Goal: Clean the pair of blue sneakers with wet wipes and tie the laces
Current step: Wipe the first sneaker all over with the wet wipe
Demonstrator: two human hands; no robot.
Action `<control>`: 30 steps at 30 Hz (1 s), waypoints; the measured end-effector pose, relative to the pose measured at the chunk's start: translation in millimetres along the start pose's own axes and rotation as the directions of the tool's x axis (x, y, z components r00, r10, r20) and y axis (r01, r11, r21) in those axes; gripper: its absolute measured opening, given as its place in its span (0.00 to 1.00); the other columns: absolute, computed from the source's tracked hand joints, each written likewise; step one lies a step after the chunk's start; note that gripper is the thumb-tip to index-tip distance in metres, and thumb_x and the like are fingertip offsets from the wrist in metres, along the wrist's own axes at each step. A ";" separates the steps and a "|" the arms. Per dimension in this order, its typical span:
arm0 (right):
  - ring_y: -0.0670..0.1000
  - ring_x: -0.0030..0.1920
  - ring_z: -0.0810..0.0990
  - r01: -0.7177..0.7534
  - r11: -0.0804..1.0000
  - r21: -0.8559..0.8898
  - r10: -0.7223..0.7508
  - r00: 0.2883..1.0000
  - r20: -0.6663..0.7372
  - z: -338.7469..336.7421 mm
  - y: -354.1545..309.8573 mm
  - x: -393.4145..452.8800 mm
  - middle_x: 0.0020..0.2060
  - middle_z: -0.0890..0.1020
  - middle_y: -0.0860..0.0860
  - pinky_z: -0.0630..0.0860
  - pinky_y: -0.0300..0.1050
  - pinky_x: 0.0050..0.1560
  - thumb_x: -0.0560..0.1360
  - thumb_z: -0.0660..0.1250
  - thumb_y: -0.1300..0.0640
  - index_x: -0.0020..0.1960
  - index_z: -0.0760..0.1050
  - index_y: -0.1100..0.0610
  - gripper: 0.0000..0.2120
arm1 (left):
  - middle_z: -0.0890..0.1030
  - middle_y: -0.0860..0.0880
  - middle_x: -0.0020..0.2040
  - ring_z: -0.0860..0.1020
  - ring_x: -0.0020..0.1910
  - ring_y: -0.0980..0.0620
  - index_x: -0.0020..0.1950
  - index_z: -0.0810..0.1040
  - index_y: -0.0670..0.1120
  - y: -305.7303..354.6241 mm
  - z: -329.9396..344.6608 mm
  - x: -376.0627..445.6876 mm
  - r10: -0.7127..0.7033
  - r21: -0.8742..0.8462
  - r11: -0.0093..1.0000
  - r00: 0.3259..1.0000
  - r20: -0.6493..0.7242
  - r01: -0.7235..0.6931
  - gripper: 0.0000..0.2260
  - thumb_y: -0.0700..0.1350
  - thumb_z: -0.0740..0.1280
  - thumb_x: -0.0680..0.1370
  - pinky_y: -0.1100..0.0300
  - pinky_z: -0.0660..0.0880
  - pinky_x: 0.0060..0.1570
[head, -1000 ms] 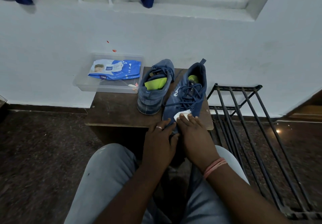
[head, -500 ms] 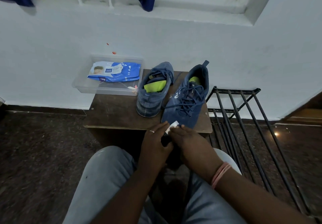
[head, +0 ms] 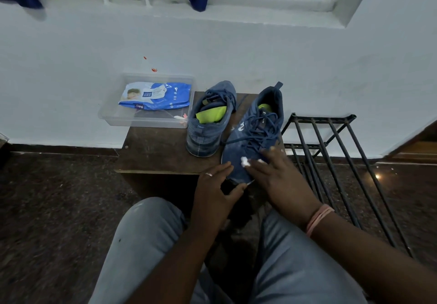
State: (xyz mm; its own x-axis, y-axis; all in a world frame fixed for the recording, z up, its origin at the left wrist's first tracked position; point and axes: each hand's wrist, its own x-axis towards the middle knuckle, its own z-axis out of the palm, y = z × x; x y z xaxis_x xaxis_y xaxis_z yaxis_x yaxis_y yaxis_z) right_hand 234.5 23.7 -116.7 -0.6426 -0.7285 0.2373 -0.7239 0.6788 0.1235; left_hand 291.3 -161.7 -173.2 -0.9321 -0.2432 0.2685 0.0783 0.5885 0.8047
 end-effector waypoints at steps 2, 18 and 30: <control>0.61 0.60 0.76 -0.091 0.996 -0.025 0.092 0.994 0.050 -7.2 -7.0 7.5 0.60 0.81 0.51 0.66 0.54 0.63 0.76 0.64 0.53 0.64 0.79 0.57 0.19 | 0.81 0.53 0.63 0.76 0.63 0.56 0.64 0.83 0.46 0.9 0.4 0.0 -0.014 -0.005 1.000 1.000 -0.005 0.014 0.25 0.50 0.81 0.69 0.75 0.63 0.65; 0.55 0.50 0.80 -0.327 0.907 0.265 0.206 0.894 0.397 -12.6 -31.9 54.4 0.49 0.82 0.56 0.68 0.39 0.42 0.73 0.70 0.61 0.50 0.81 0.59 0.07 | 0.79 0.53 0.67 0.74 0.66 0.57 0.68 0.80 0.46 -2.7 -6.2 0.1 -0.026 -0.022 0.999 0.999 0.034 0.026 0.28 0.49 0.80 0.70 0.67 0.69 0.67; 0.55 0.41 0.81 -0.435 0.875 0.211 0.359 0.877 0.319 -16.6 -30.7 71.1 0.44 0.84 0.54 0.71 0.43 0.36 0.73 0.69 0.58 0.44 0.83 0.55 0.05 | 0.82 0.53 0.59 0.80 0.54 0.64 0.68 0.80 0.52 3.2 -10.7 1.8 -0.192 -0.195 0.962 0.981 0.020 0.192 0.29 0.54 0.80 0.68 0.69 0.77 0.55</control>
State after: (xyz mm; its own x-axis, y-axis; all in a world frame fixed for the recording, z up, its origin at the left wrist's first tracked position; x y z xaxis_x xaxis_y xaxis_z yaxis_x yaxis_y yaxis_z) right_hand 215.2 -47.4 -87.6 -0.9036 -0.4250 -0.0547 -0.4073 0.8915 -0.1986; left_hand 293.6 -168.5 -164.4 -0.9367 -0.3362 0.0980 -0.0353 0.3691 0.9287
